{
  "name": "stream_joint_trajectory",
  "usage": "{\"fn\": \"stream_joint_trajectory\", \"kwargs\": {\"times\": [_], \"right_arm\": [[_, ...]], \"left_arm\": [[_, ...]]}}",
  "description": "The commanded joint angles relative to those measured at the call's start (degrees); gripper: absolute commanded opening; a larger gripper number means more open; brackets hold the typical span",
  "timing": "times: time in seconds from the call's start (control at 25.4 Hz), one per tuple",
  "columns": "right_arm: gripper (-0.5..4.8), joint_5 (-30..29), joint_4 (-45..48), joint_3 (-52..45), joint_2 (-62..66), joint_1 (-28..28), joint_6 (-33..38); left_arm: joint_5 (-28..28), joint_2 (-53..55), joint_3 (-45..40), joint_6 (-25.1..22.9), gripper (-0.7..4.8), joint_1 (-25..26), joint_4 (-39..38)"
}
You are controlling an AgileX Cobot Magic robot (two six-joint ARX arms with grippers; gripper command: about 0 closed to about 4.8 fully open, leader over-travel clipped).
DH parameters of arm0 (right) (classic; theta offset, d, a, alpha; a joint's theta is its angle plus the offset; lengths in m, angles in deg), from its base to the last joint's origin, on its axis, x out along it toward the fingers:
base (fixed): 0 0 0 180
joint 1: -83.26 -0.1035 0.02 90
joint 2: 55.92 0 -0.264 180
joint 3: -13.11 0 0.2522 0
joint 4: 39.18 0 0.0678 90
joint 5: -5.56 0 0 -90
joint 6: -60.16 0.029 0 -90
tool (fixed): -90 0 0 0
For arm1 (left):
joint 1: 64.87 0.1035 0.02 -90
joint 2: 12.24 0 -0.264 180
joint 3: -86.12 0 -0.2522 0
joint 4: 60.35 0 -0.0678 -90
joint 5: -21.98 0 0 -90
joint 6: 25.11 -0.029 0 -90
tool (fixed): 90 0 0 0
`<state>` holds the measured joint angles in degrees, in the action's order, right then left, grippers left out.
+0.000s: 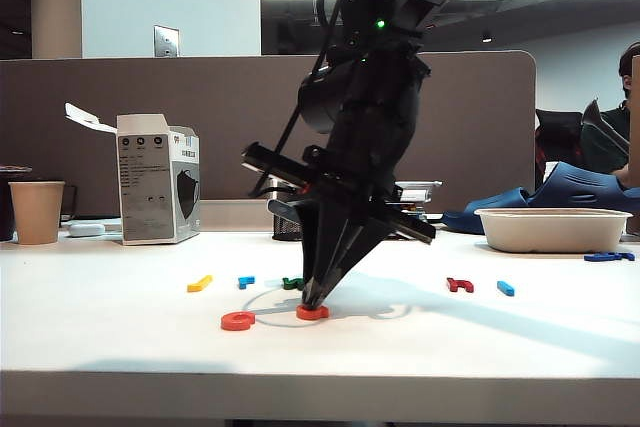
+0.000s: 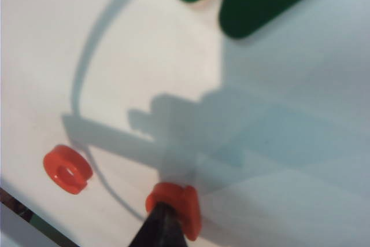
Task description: Select the appropriate letters from the row of letter magnets placed on the table to arrange into the word "car".
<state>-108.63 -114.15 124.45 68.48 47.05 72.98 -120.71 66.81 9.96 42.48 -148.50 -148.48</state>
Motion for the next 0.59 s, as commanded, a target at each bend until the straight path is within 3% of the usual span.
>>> {"fn": "stream_joint_trajectory", "kwargs": {"times": [0.04,0.43,0.59], "right_arm": [[-0.06,-0.22,-0.33,0.02,-0.07,-0.83,2.05],[-0.06,0.07,-1.42,0.02,-0.07,-3.43,4.2],[-0.06,2.89,-1.49,0.02,-0.07,-3.15,4.76]], "left_arm": [[-0.44,-0.11,0.13,-0.07,-0.05,0.0,0.31],[-0.44,-0.09,0.13,-0.07,-0.05,0.0,0.31],[-0.44,-0.09,0.13,-0.07,-0.05,0.0,0.31]]}}
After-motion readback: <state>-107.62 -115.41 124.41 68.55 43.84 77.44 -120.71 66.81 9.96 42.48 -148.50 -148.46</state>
